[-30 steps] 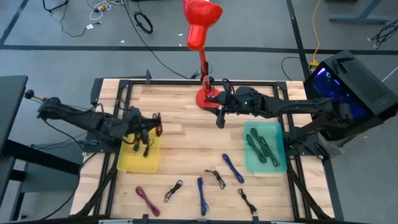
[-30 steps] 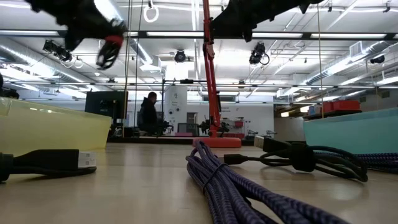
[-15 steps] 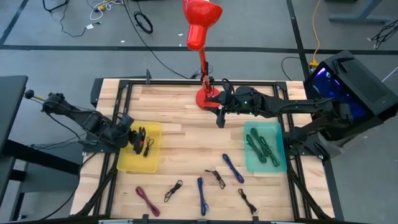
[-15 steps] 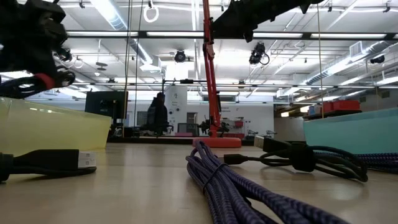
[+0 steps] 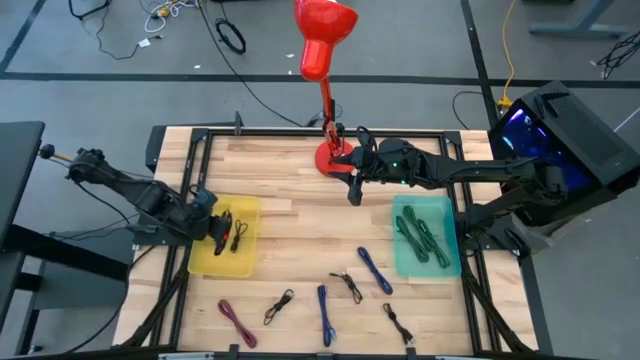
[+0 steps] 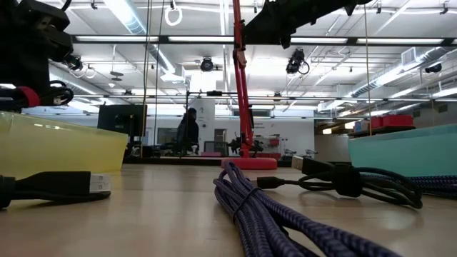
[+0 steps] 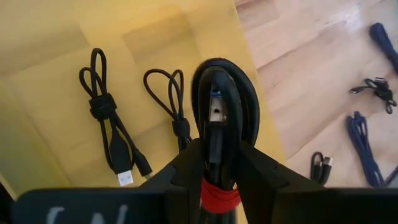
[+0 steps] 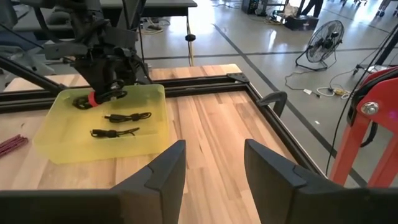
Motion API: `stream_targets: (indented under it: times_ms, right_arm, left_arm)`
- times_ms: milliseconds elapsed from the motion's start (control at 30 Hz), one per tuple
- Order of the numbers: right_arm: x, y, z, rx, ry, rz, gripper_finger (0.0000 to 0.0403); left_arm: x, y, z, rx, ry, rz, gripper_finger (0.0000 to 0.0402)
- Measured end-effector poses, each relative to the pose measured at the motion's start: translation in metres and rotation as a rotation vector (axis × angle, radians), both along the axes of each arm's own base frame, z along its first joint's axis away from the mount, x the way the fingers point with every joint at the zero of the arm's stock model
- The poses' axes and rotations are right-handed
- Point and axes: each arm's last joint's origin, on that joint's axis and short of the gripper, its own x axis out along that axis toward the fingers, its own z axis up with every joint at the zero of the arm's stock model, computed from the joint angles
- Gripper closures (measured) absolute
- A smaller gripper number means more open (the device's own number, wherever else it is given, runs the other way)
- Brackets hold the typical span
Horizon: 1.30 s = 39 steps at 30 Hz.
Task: Pick & Place USB Port
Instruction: Put the black USB cable with the red tape into the yellow transparent bin, then put the pink USB cable into the blue transparent bin
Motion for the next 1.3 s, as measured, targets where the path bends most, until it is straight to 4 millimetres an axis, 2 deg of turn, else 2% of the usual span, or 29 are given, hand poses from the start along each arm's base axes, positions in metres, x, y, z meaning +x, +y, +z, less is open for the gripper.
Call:
stream_targets:
  times_ms: [333,567,700,900,1067,1300]
  right_arm:
    - [0.000,0.000,0.000,0.000,0.001,0.000,0.0238]
    - [0.000,0.000,-0.001,0.001,0.010,0.000,0.0238]
    - [0.000,0.000,-0.001,0.002,0.009,0.000,0.0238]
    - [0.000,0.000,-0.001,0.021,0.005,-0.006,0.0238]
    - [0.000,0.000,-0.001,0.026,0.004,-0.008,0.0238]
    - [0.000,0.000,-0.001,0.034,0.001,-0.011,0.0238]
  left_arm:
    - [0.002,-0.001,-0.001,0.028,0.014,-0.028,0.0245]
    - [0.005,-0.002,0.001,0.110,-0.015,-0.174,0.0245]
    - [0.014,-0.010,0.006,0.090,-0.099,-0.343,0.0247]
    - [0.037,-0.029,0.002,-0.039,-0.109,-0.529,0.0248]
    - [0.061,-0.054,-0.019,-0.115,-0.016,-0.706,0.0248]
    - [0.087,-0.097,-0.045,-0.207,-0.029,-0.874,0.0248]
